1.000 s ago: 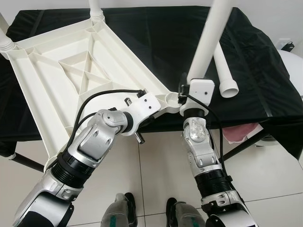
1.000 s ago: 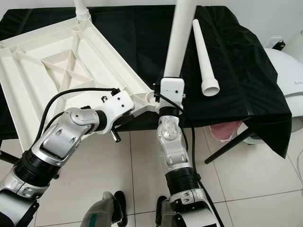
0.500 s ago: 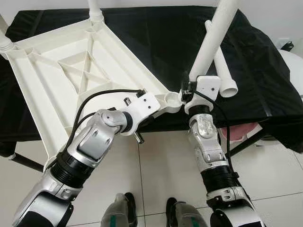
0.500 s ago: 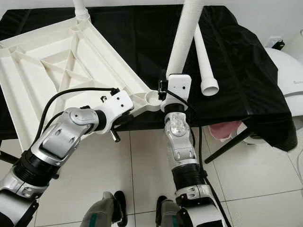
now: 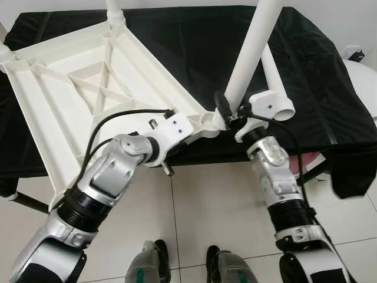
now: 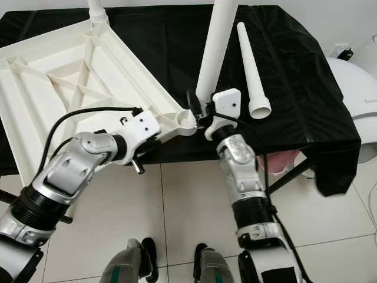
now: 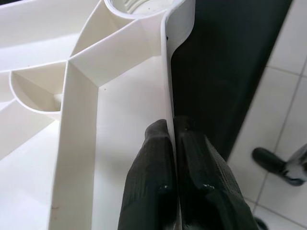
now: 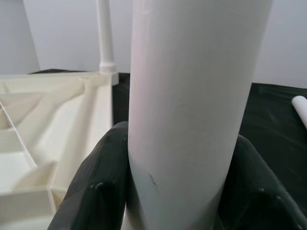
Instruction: Building children table
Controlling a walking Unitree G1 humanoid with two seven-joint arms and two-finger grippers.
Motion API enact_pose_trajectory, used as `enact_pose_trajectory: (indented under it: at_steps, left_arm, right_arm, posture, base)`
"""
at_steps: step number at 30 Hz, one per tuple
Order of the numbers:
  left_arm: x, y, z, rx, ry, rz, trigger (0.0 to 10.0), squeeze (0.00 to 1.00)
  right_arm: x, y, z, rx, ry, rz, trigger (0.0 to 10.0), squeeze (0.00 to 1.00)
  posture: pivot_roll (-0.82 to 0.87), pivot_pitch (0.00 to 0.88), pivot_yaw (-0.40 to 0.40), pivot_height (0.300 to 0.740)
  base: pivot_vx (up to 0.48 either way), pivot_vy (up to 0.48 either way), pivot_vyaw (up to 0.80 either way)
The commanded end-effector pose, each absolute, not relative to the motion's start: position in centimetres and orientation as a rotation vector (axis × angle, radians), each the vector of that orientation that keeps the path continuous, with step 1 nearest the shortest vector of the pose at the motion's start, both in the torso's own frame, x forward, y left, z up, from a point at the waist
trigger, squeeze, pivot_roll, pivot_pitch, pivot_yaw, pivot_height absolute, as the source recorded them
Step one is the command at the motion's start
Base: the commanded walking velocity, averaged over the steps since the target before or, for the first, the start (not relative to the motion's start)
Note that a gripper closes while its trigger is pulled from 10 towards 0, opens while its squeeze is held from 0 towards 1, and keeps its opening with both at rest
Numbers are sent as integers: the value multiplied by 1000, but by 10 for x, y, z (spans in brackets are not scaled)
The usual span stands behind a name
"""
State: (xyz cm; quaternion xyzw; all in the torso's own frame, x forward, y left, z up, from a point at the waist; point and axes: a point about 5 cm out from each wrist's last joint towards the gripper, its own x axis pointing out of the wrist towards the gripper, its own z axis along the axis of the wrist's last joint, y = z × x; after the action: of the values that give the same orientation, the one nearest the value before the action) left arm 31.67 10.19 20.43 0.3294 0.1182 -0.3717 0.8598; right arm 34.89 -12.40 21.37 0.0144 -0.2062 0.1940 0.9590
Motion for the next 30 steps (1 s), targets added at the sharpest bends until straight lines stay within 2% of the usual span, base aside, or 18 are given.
enact_pose_trajectory:
  at_steps: [1,6,12,18,30]
  left_arm:
    - [326,126,223,743,194,-642,10000,0]
    - [323,131,222,753,207,-645,10000,0]
    - [315,123,222,745,202,-710,10000,0]
    - [306,101,223,709,162,-811,10000,0]
    - [291,77,220,722,131,-926,10000,0]
  right_arm:
    - [351,-132,199,39,-346,390,10000,0]
    - [353,-137,203,34,-356,417,10000,0]
    - [353,-138,209,45,-376,505,10000,0]
    - [355,-134,224,86,-434,642,10000,0]
    - [357,-124,234,107,-449,818,10000,0]
  posture:
    - [-41,189,-1,740]
    - [-39,190,0,740]
    - [-36,194,2,740]
    - [-34,196,0,740]
    - [-27,187,-8,740]
  base:
    - [0,0,0]
    - [0,0,0]
    - [0,0,0]
    - [0,0,0]
    - [0,0,0]
